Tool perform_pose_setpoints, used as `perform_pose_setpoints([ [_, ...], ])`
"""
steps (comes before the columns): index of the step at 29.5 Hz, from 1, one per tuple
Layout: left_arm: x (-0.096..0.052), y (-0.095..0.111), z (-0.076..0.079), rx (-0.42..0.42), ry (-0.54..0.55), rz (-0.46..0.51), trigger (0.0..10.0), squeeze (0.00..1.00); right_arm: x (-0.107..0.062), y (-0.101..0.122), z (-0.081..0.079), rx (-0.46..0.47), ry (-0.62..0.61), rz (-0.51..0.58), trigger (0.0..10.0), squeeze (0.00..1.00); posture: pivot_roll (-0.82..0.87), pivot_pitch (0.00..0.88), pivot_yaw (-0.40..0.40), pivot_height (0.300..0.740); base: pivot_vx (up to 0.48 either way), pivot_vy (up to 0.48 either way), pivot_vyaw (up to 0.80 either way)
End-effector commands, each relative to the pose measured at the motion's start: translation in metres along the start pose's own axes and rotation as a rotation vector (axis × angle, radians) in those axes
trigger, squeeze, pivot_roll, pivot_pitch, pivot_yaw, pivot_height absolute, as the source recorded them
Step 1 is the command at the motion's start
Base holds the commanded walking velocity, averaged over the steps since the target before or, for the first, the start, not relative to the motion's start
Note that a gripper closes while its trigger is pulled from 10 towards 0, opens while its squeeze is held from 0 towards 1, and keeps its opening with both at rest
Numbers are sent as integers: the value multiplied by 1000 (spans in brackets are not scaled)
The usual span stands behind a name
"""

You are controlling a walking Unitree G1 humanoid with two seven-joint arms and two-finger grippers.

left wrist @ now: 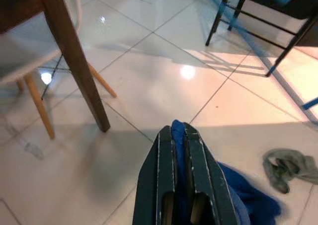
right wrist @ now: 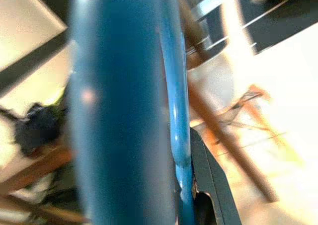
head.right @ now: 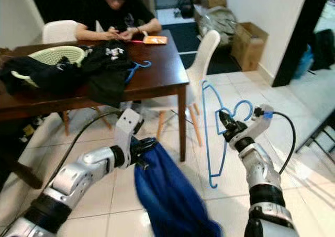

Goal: Hang hanger

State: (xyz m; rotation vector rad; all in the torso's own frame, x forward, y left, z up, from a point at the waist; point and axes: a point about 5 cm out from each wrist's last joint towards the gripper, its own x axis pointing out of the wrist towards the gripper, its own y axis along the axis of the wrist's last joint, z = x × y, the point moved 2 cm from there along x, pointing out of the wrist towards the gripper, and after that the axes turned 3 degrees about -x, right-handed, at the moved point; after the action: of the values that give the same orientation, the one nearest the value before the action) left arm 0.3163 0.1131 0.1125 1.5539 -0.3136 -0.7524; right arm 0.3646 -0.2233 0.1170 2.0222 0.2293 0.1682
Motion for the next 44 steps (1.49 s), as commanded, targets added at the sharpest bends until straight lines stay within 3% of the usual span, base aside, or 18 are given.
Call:
perform_pose_setpoints([
  [1,-24,-31,-34,-6,156,-100,10000,0,-3,-4,9,-101,-64,-54,10000,0,50,0,17,740,0,0,-800],
  [3,-49,-52,-53,-39,256,-156,10000,0,-8,-8,20,-267,-123,-135,10000,0,49,0,18,740,0,0,-800],
  [4,-61,-63,-59,-72,298,-181,10000,0,-11,-10,25,-287,-136,-158,10000,0,54,0,10,740,0,0,-800],
  [5,-61,-63,-59,-72,298,-181,10000,0,-11,-10,25,-287,-136,-158,10000,0,54,0,10,740,0,0,-800],
  [6,-68,-62,-63,-164,332,-107,10000,0,-13,-11,29,-274,-142,-170,10000,0,60,0,2,740,0,0,-800],
  [7,-68,-62,-63,-164,332,-107,10000,0,-13,-11,29,-274,-142,-170,10000,0,60,0,2,740,0,0,-800],
  [8,-72,-58,-66,-234,356,-34,10000,0,-13,-12,30,-260,-143,-178,10000,0,63,0,-4,740,0,0,-800],
  [15,-80,-42,-82,-333,383,145,10000,0,-9,-13,26,-275,-101,-218,10000,0,43,0,-9,740,0,0,-800],
  [17,-86,-38,-88,-372,384,188,10000,0,-10,-12,27,-281,-92,-238,10000,0,31,0,-8,740,0,0,-800],
  [19,-105,-31,-102,-467,388,297,10000,0,-17,-7,37,-262,-110,-254,10000,0,18,0,-4,740,0,0,-800],
  [20,-105,-31,-102,-467,388,297,10000,0,-17,-7,37,-262,-110,-254,10000,0,18,0,-4,740,0,0,-800],
  [21,-117,-27,-114,-498,410,345,10000,0,-25,-3,47,-255,-145,-263,10000,0,2,0,7,740,0,0,-800],
  [26,-123,-26,-124,-488,450,361,10000,0,-27,-1,53,-287,-176,-273,10000,0,-25,0,18,740,0,0,-800],
  [32,-118,-16,-129,-454,459,387,10000,0,-23,2,53,-319,-187,-255,10000,0,-31,0,21,740,0,0,-800],
  [36,-102,-5,-128,-397,445,369,10000,0,-7,4,35,-390,-127,-257,10000,0,-21,0,1,740,0,0,-800],
  [40,-95,2,-122,-386,424,381,10000,0,0,7,24,-380,-87,-228,10000,0,-21,0,-5,740,0,0,-800],
  [43,-76,17,-104,-330,427,380,10000,0,11,11,3,-354,-48,-177,10000,0,-22,0,-15,740,0,0,-800],
  [44,-76,17,-104,-330,427,380,10000,0,11,11,3,-354,-48,-177,10000,0,-22,0,-15,740,0,0,-800],
])
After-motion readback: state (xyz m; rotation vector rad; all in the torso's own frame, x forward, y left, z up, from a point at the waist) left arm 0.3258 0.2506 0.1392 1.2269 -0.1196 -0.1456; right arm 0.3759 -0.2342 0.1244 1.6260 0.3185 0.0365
